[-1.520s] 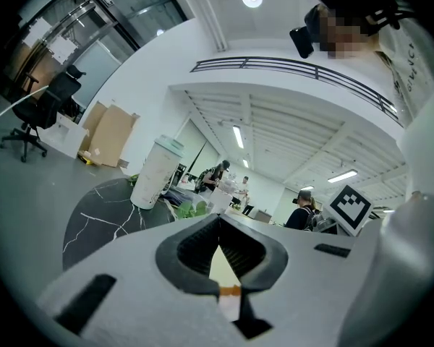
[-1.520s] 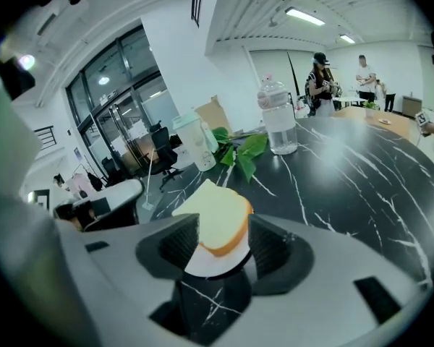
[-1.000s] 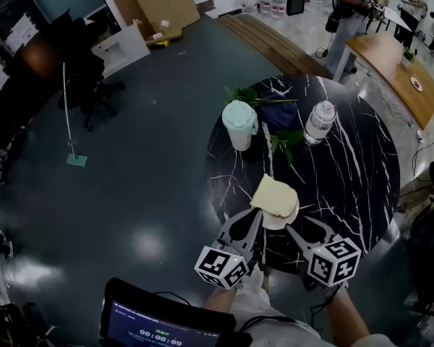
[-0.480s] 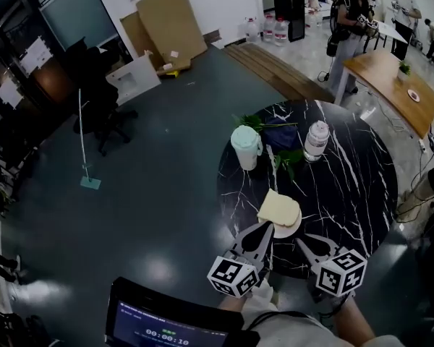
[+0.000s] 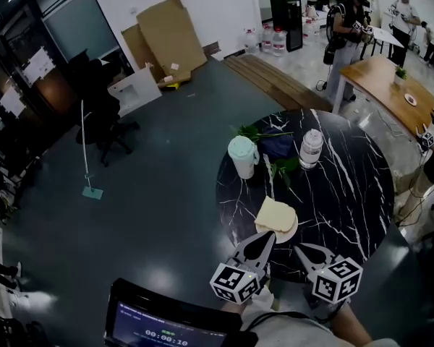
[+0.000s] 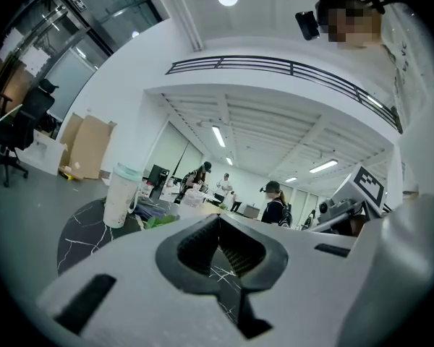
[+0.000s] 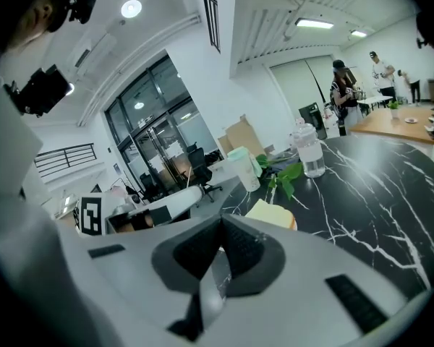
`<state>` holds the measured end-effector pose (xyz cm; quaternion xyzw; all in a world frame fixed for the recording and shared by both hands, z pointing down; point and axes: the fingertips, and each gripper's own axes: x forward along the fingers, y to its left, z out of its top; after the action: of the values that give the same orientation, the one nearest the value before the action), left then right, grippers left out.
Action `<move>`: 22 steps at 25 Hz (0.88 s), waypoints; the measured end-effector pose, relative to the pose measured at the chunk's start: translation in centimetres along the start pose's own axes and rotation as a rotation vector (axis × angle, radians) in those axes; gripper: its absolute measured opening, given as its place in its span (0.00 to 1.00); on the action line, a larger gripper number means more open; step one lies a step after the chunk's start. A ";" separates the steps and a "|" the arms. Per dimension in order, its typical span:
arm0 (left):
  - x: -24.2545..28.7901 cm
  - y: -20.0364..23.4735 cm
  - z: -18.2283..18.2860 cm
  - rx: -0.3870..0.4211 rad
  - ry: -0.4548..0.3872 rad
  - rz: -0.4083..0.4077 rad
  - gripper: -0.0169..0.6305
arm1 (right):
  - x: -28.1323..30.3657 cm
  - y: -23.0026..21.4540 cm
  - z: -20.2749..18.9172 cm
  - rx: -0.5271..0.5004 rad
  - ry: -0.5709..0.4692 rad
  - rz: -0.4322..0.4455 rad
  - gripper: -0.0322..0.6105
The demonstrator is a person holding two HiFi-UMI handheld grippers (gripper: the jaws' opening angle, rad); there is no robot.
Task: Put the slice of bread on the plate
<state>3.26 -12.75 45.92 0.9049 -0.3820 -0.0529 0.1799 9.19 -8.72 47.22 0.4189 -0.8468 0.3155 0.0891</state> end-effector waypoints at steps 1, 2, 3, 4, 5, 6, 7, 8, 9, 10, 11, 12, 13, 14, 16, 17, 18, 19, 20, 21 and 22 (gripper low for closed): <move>-0.1 -0.1 -0.2 -0.004 0.003 0.001 0.04 | -0.1 -0.1 0.0 0.002 -0.006 -0.002 0.07; -0.1 -0.2 -0.4 -0.006 0.005 0.002 0.04 | -0.1 -0.2 0.1 0.003 -0.011 -0.003 0.07; -0.1 -0.2 -0.5 -0.007 0.007 0.003 0.04 | -0.2 -0.2 0.2 0.004 -0.016 -0.003 0.07; -0.1 -0.3 -0.5 -0.006 0.008 0.003 0.04 | -0.2 -0.2 0.3 0.003 -0.020 -0.002 0.07; -0.1 -0.3 -0.5 -0.004 0.008 0.003 0.04 | -0.2 -0.2 0.4 -0.001 -0.021 -0.001 0.07; 0.0 -0.3 -0.5 -0.003 0.007 0.004 0.04 | -0.2 -0.2 0.4 -0.004 -0.022 0.000 0.07; 0.0 -0.4 -0.4 -0.002 0.005 0.004 0.04 | -0.2 -0.1 0.5 -0.008 -0.022 0.002 0.07; -0.1 -0.4 -0.3 -0.003 0.002 0.005 0.04 | -0.2 0.1 0.6 -0.012 -0.022 0.004 0.07; -0.1 -0.3 -0.1 -0.003 0.000 0.007 0.04 | -0.2 0.2 0.6 -0.015 -0.021 0.006 0.06; -0.2 -0.3 -0.1 -0.005 -0.002 0.010 0.04 | -0.2 0.4 0.6 -0.018 -0.019 0.009 0.06; -0.3 -0.2 0.0 -0.007 -0.003 0.012 0.04 | -0.2 0.5 0.6 -0.020 -0.016 0.010 0.07; -0.4 -0.2 0.0 -0.009 -0.004 0.013 0.04 | -0.2 0.5 0.5 -0.021 -0.013 0.012 0.06; -0.4 -0.2 -0.1 -0.010 -0.004 0.013 0.04 | -0.3 0.5 0.4 -0.021 -0.010 0.013 0.06; -0.5 -0.3 -0.2 -0.011 -0.003 0.014 0.04 | -0.3 0.5 0.2 -0.018 -0.008 0.014 0.06; -0.7 -0.3 -0.3 -0.012 -0.001 0.015 0.04 | -0.4 0.6 0.0 -0.010 -0.008 0.015 0.06; -0.9 -0.3 -0.3 -0.013 -0.001 0.016 0.04 | -0.4 0.6 0.0 -0.009 -0.007 0.015 0.06; -1.0 -0.3 -0.4 -0.015 -0.001 0.017 0.04 | -0.4 0.7 -0.1 -0.010 -0.007 0.014 0.06; -1.2 -0.3 -0.4 -0.016 -0.001 0.018 0.04 | -0.4 0.8 -0.1 -0.013 -0.006 0.015 0.06; -1.3 -0.3 -0.5 -0.017 -0.001 0.020 0.04 | -0.3 0.9 -0.2 -0.017 -0.004 0.016 0.06; -1.5 -0.2 -0.6 -0.018 -0.002 0.022 0.04 | -0.3 1.0 -0.3 -0.021 -0.002 0.017 0.06; -1.6 -0.1 -0.6 -0.020 -0.003 0.025 0.04 | -0.2 1.2 -0.4 -0.026 0.001 0.017 0.06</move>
<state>2.34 -11.33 46.36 0.8982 -0.3930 -0.0556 0.1890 8.39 -7.79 46.87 0.4103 -0.8544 0.3054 0.0921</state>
